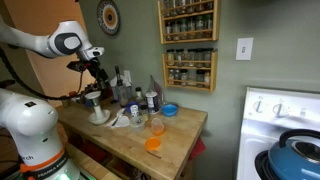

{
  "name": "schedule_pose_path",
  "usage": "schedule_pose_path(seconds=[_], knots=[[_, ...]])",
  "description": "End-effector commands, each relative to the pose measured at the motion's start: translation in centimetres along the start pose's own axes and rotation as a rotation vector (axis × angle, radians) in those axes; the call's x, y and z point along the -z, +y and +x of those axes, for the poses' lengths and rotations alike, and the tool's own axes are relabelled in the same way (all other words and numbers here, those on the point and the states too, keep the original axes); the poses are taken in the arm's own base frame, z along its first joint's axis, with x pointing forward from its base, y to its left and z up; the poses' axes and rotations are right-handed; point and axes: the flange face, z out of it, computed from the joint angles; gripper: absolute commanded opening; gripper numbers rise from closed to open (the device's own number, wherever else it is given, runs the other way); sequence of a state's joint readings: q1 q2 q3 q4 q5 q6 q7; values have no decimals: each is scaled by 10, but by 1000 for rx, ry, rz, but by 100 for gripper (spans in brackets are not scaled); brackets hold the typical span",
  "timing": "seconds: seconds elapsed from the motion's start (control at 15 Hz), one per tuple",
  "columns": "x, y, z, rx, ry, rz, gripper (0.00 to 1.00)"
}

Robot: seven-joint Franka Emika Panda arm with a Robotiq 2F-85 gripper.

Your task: Remove the white plate from the bottle, then move the white bottle to the left

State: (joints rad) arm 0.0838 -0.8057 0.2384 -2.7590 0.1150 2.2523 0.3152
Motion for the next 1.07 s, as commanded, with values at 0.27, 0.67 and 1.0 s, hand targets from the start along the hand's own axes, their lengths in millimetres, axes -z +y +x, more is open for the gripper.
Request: schedule_pose_path(seconds=[0.27, 0.67, 1.0], knots=[[-12, 3, -5, -2, -31, -11, 100], [-12, -1, -5, 17, -56, -12, 100], [-15, -14, -7, 51, -139, -42, 100]])
